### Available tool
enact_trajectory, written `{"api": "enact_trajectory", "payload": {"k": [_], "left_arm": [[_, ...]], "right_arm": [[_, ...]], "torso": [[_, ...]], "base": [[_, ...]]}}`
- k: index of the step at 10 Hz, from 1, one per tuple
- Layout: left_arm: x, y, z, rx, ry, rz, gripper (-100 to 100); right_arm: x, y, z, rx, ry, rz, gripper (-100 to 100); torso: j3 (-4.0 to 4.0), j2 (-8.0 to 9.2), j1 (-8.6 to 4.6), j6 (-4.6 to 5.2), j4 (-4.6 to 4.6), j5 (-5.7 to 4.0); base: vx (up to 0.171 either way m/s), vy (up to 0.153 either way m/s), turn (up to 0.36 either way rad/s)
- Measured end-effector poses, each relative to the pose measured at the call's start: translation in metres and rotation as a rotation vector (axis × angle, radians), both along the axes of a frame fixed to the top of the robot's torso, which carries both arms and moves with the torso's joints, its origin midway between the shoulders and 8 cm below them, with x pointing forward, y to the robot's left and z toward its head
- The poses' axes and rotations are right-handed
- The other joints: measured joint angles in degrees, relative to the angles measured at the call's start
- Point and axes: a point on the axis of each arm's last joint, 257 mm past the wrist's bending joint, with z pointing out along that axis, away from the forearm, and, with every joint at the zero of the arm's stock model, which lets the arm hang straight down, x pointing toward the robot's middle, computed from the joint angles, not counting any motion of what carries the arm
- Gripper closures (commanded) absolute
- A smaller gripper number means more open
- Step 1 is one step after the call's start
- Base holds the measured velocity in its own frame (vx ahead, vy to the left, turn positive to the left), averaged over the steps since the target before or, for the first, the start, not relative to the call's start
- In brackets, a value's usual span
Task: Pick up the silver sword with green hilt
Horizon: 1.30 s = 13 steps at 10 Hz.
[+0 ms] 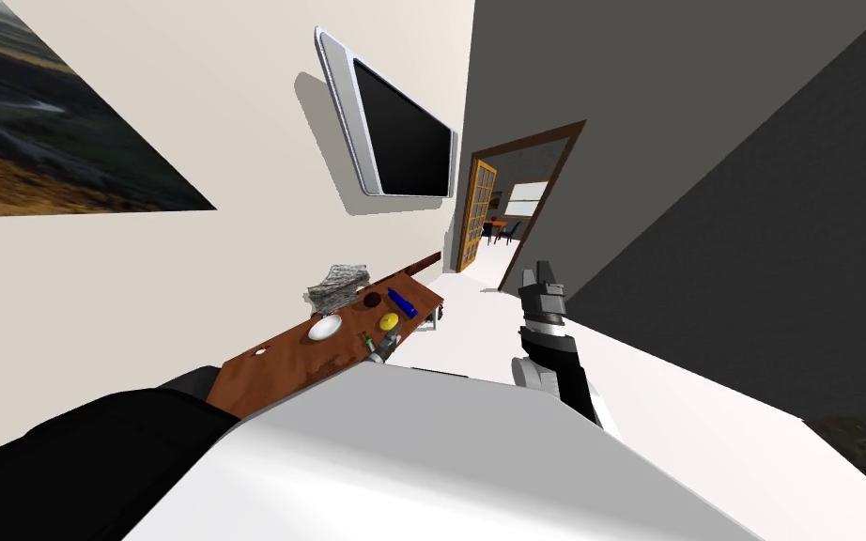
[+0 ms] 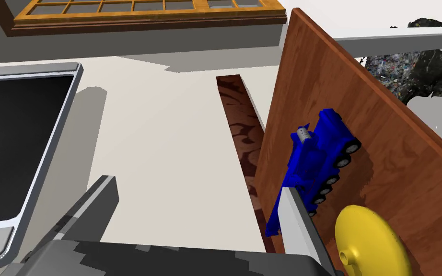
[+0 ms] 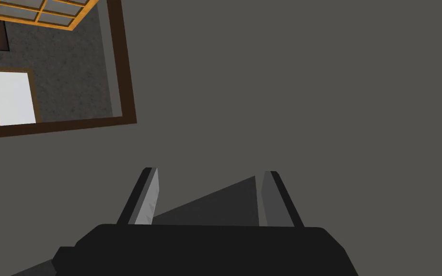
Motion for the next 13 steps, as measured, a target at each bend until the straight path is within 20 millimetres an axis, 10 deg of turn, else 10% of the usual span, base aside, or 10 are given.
{"api": "enact_trajectory", "payload": {"k": [13], "left_arm": [[-0.14,0.063,-0.172,0.034,0.535,0.053,-100]], "right_arm": [[0.0,0.0,0.0,0.0,0.0,0.0,0]], "torso": [[-0.01,-0.01,0.07,-0.04,0.0,0.02]], "base": [[0.017,0.011,-0.164]]}}
